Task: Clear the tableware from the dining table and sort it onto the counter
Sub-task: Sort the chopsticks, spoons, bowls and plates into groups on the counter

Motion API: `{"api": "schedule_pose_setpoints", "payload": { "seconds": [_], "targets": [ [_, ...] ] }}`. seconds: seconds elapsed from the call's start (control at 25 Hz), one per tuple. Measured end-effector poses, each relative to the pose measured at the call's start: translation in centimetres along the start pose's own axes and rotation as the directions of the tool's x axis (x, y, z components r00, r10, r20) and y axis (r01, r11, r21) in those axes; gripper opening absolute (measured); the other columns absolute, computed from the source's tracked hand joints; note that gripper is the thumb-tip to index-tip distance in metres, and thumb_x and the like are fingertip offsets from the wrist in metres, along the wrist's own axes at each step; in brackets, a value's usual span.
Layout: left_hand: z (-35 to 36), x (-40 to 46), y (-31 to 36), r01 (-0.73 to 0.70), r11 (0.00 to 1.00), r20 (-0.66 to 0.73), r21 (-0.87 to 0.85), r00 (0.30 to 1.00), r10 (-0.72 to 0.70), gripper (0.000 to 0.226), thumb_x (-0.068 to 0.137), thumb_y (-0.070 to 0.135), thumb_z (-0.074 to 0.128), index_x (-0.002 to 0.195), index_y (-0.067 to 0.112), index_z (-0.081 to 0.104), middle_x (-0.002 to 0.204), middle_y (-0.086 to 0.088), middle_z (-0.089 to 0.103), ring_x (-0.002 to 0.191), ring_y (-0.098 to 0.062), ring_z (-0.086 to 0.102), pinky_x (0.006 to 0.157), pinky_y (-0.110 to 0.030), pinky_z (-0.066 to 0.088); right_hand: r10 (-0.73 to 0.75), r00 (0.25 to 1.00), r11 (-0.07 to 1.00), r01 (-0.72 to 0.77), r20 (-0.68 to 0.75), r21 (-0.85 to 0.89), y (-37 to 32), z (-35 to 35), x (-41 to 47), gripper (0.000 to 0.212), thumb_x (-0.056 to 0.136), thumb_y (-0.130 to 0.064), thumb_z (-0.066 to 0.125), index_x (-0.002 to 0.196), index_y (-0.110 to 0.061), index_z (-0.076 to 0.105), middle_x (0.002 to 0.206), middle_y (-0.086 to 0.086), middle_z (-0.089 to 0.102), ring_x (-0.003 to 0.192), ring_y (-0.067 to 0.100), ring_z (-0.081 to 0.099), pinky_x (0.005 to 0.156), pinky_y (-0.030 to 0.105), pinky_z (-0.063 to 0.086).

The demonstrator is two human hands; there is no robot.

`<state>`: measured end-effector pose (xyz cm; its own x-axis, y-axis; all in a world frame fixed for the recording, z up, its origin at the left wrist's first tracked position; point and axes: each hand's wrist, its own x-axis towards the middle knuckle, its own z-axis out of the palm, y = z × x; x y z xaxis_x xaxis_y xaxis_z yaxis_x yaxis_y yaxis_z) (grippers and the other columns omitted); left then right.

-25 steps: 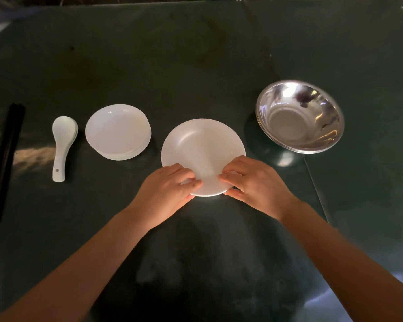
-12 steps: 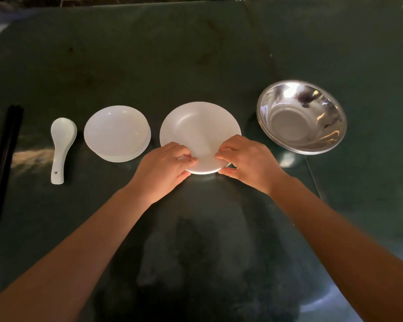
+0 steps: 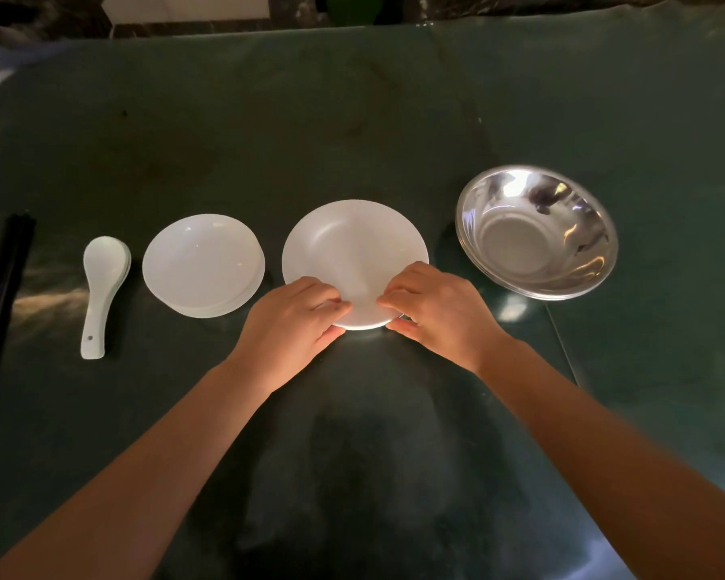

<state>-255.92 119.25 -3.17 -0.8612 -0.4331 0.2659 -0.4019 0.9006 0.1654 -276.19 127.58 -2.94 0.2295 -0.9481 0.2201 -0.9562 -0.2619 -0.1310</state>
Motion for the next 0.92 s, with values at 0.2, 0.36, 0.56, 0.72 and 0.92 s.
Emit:
{"api": "schedule_pose_setpoints", "payload": {
  "seconds": [0.2, 0.36, 0.56, 0.72, 0.92],
  "targets": [
    [0.0, 0.8, -0.4, -0.003, 1.0, -0.008, 0.007, 1.0, 0.003, 0.034, 0.057, 0.013, 0.086, 0.088, 0.007, 0.072, 0.084, -0.009, 0.072, 0.078, -0.027, 0.068, 0.062, -0.036, 0.059, 0.03, 1.0, 0.999, -0.03, 0.003, 0.034, 0.3, 0.0, 0.7, 0.022, 0.061, -0.016, 0.082, 0.08, -0.014, 0.071, 0.081, 0.003, 0.07, 0.08, 0.026, 0.066, 0.055, 0.027, 0.052],
    [-0.1, 0.7, -0.4, -0.002, 1.0, 0.007, -0.008, 1.0, 0.002, 0.034, 0.058, 0.013, 0.085, 0.089, 0.007, 0.072, 0.085, -0.01, 0.071, 0.079, -0.027, 0.068, 0.062, -0.036, 0.058, 0.052, 0.997, 0.997, -0.055, 0.057, 0.06, 0.3, -0.2, 1.0, 0.023, 0.062, -0.014, 0.081, 0.082, -0.011, 0.071, 0.083, 0.006, 0.07, 0.081, 0.029, 0.065, 0.062, 0.033, 0.055],
    [-1.2, -0.1, 0.2, 0.074, 0.996, 0.039, -0.05, 0.997, -0.072, 0.047, 0.071, 0.022, 0.078, 0.114, 0.008, 0.063, 0.103, -0.011, 0.069, 0.094, -0.026, 0.065, 0.075, -0.037, 0.056, 0.117, 0.971, 0.988, -0.135, 0.209, 0.072, 0.3, -1.0, 1.8, 0.032, 0.073, -0.03, 0.073, 0.1, -0.014, 0.068, 0.104, 0.005, 0.066, 0.101, 0.026, 0.058, 0.079, 0.035, 0.05],
    [-4.7, -3.6, -0.8, 0.342, 0.929, -0.166, -0.144, 0.917, -0.364, 0.037, 0.083, 0.022, 0.064, 0.118, 0.012, 0.061, 0.109, -0.007, 0.066, 0.1, -0.019, 0.062, 0.087, -0.026, 0.047, 0.249, 0.95, 0.947, -0.28, 0.191, 0.159, -1.7, -1.6, 2.8, 0.032, 0.084, -0.037, 0.062, 0.11, -0.019, 0.064, 0.116, 0.001, 0.062, 0.112, 0.02, 0.052, 0.088, 0.034, 0.047],
    [-8.2, -7.5, -4.9, 0.691, 0.406, -0.088, -0.598, 0.447, -0.89, 0.026, 0.089, 0.023, 0.053, 0.114, 0.02, 0.062, 0.102, 0.011, 0.061, 0.084, 0.002, 0.058, 0.069, 0.001, 0.039, 0.512, 0.832, 0.694, -0.548, 0.215, 0.468, -6.9, -1.8, 7.5, 0.028, 0.087, -0.033, 0.06, 0.112, -0.022, 0.062, 0.11, 0.0, 0.065, 0.092, 0.01, 0.056, 0.09, 0.024, 0.042]
  ]
}}
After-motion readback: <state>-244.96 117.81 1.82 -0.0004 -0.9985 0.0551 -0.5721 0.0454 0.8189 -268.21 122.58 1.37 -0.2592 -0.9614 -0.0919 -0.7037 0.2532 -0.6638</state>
